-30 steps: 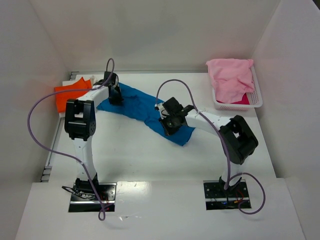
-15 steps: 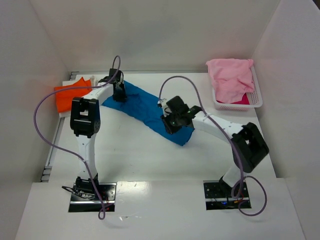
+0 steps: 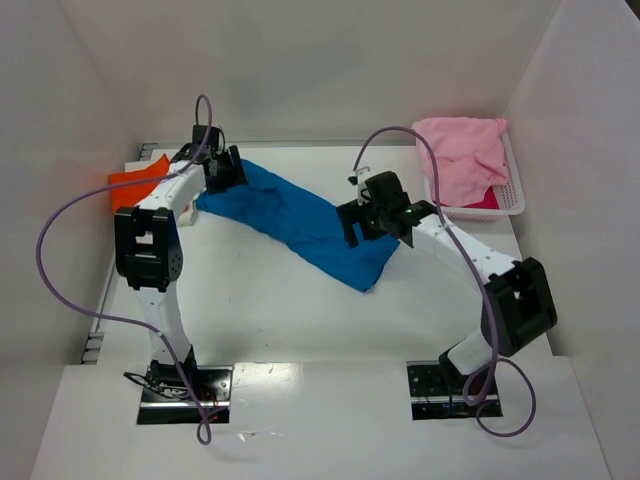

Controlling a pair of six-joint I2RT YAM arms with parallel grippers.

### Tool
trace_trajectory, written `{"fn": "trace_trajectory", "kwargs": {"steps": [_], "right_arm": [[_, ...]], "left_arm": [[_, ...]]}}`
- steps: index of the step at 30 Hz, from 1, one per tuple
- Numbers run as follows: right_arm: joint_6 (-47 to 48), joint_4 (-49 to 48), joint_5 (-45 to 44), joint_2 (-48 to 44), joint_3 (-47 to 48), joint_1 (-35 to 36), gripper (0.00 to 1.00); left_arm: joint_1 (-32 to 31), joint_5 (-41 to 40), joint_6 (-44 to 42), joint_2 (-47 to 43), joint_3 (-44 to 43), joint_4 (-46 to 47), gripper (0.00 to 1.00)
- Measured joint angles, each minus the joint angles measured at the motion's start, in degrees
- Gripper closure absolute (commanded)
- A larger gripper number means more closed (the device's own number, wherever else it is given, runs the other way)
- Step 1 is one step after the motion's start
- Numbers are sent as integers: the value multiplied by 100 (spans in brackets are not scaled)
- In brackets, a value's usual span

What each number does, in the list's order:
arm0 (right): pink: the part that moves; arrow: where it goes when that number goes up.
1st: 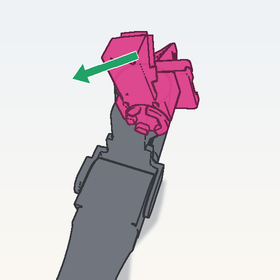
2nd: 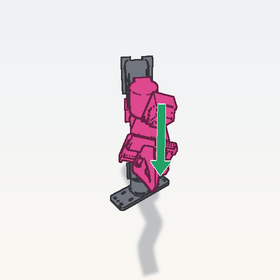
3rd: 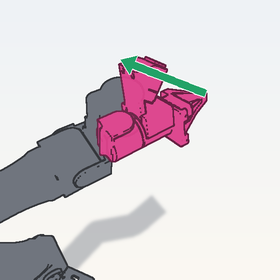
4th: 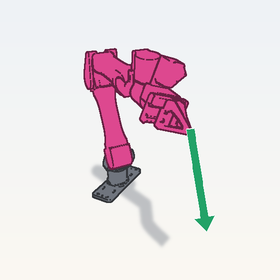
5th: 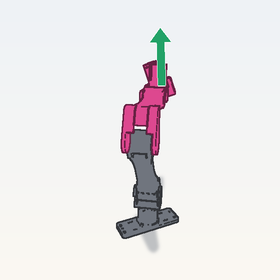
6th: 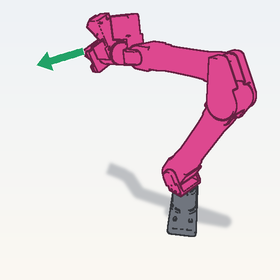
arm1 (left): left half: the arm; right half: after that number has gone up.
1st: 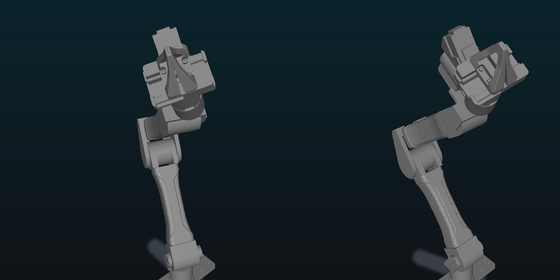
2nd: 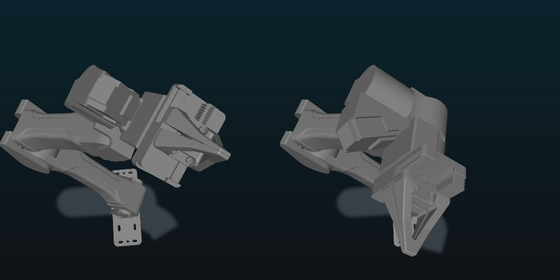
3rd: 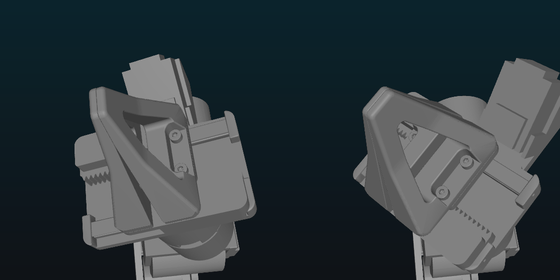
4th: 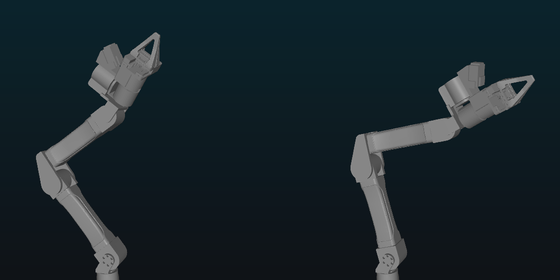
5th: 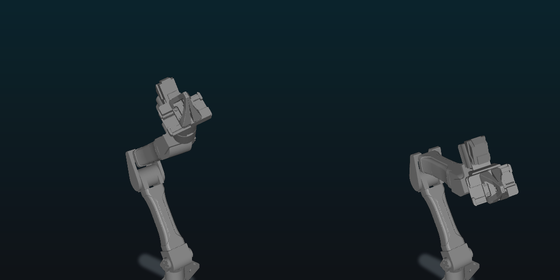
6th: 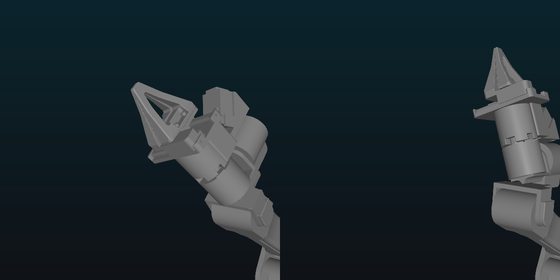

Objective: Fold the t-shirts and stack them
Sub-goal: Rotate the tshirt 90 degrees

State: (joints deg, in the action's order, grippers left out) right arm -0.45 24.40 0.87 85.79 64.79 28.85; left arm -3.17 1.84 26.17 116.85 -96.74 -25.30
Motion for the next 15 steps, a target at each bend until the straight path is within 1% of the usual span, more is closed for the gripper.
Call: {"fn": "trace_trajectory", "kwargs": {"steps": [3, 6, 7, 15], "right_arm": [[61, 3, 168, 474, -21, 4, 0], [134, 21, 181, 748, -66, 34, 0], [153, 26, 155, 831, -68, 58, 0], [291, 46, -110, 1465, 27, 181, 0]], "left_arm": [[10, 68, 163, -42, 174, 65, 22], [18, 146, 301, 8, 250, 62, 22], [35, 174, 361, 45, 250, 89, 21], [64, 294, 739, 392, 250, 194, 21]]}}
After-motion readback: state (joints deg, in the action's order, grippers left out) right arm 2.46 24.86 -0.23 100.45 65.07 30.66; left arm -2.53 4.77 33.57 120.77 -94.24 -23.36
